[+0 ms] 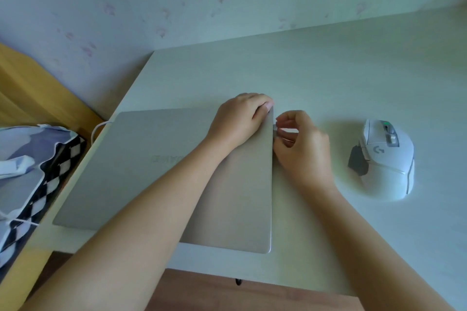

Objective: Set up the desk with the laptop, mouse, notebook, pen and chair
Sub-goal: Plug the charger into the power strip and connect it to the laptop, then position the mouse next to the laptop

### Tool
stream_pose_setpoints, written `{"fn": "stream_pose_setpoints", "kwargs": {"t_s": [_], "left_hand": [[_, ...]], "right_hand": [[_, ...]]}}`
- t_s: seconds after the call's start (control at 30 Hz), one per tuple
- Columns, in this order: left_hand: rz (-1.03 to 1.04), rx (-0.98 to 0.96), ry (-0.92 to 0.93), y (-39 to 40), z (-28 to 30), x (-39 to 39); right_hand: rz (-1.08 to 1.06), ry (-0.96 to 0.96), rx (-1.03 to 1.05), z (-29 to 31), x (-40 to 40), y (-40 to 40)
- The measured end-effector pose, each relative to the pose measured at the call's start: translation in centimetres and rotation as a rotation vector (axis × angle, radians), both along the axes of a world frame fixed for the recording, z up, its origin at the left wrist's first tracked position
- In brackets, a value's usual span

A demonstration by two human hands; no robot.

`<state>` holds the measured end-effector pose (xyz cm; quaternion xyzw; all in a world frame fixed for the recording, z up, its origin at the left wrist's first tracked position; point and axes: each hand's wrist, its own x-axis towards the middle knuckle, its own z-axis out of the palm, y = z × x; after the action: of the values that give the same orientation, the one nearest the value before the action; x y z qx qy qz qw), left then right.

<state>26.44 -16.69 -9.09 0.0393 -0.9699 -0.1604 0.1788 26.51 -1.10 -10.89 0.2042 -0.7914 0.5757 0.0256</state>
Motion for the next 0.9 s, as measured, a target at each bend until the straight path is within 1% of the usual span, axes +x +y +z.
{"fn": "stream_pose_setpoints", "kwargs": {"t_s": [0.13, 0.2, 0.3, 0.33, 0.37, 0.43, 0.47, 0.53, 0.6, 0.67, 0.77, 0.83, 0.9], "left_hand": [[0.063, -0.024, 0.010, 0.4, -0.2, 0.2], [0.107, -0.022, 0.017, 0.8, -0.3, 0.3], [0.131, -0.027, 0.050, 1.9, -0.5, 1.4], [0.129, -0.032, 0.064, 2.4, -0.6, 1.9], [0.126, -0.042, 0.074, 3.0, -0.7, 2.5], [0.110, -0.071, 0.072, 4.0, -0.9, 3.5], [0.097, -0.079, 0.059, 4.5, -1.0, 3.9], [0.081, -0.078, 0.028, 5.3, -1.0, 4.6], [0.091, -0.080, 0.004, 5.8, -1.1, 5.0], [0.103, -0.076, -0.018, 6.4, -1.2, 5.1], [0.052, -0.091, -0.027, 7.9, -1.2, 5.2], [-0.035, -0.169, -0.016, 9.5, -1.2, 5.4], [-0.117, -0.248, -0.020, 10.9, -1.6, 5.3]], "right_hand": [[0.041, -0.093, -0.009, 0.6, 0.3, 0.3], [0.058, -0.100, -0.003, 0.7, 0.5, 0.3], [0.060, -0.033, 0.140, 0.5, 1.5, 0.6], [0.049, 0.013, 0.213, 0.6, 1.9, 0.8], [0.023, 0.097, 0.294, 0.7, 2.4, 1.2], [-0.064, 0.341, 0.487, 0.6, 2.9, 2.3], [-0.114, 0.427, 0.588, 0.6, 2.9, 3.1], [-0.174, 0.481, 0.751, 0.8, 2.5, 5.1], [-0.219, 0.457, 0.868, 1.2, 2.0, 7.0], [-0.263, 0.393, 0.938, 1.7, 1.5, 8.3], [-0.322, 0.255, 0.972, 2.2, 0.7, 9.5], [-0.342, 0.177, 0.981, 1.9, 0.2, 10.0], [-0.354, 0.124, 0.941, 1.5, -0.2, 10.0]]}}
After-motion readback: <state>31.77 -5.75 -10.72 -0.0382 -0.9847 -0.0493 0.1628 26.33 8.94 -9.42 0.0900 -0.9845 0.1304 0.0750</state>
